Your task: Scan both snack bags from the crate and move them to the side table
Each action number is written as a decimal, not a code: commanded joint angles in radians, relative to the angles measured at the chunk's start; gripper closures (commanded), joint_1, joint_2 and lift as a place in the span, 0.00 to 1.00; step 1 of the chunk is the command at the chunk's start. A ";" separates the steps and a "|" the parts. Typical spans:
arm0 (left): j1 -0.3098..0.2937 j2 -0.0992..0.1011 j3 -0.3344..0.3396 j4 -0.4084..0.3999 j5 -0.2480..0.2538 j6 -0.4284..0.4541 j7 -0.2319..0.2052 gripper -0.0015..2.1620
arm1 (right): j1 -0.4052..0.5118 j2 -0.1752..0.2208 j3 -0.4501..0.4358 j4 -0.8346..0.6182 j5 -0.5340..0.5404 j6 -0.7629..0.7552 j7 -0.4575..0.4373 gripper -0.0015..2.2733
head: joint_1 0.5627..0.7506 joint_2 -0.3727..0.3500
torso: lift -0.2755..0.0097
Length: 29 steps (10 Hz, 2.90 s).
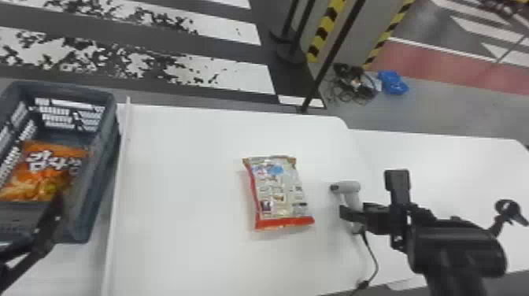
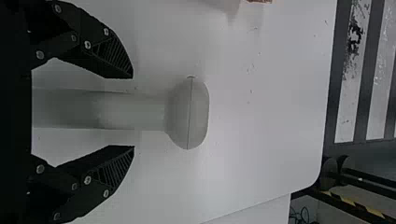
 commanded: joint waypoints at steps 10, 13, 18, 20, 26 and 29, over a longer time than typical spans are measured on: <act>0.002 0.000 0.000 -0.007 -0.003 0.003 -0.002 0.06 | 0.035 0.027 -0.043 -0.198 -0.304 0.239 0.171 0.04 | 0.70 0.10 | 0.70; 0.003 0.001 0.000 -0.006 -0.003 0.003 -0.005 0.06 | -0.022 0.021 0.040 -0.107 -0.288 0.239 0.197 0.04 | 0.70 0.16 | 0.70; 0.002 0.001 0.001 -0.003 -0.005 0.003 -0.005 0.06 | -0.109 0.009 0.132 0.008 -0.205 0.236 0.243 0.16 | 0.70 0.23 | 0.70; 0.002 0.001 0.001 0.001 -0.005 0.003 -0.005 0.06 | -0.114 0.012 0.155 0.012 -0.167 0.261 0.253 0.99 | 0.70 0.24 | 0.70; 0.003 0.000 0.001 0.002 -0.006 0.003 -0.005 0.06 | -0.025 0.016 -0.026 -0.147 -0.294 0.295 0.254 0.99 | 0.70 0.22 | 0.70; 0.003 0.000 0.001 0.002 -0.006 0.003 -0.005 0.06 | -0.057 0.000 -0.241 -0.152 -0.373 0.307 0.194 0.99 | 0.70 0.12 | 0.70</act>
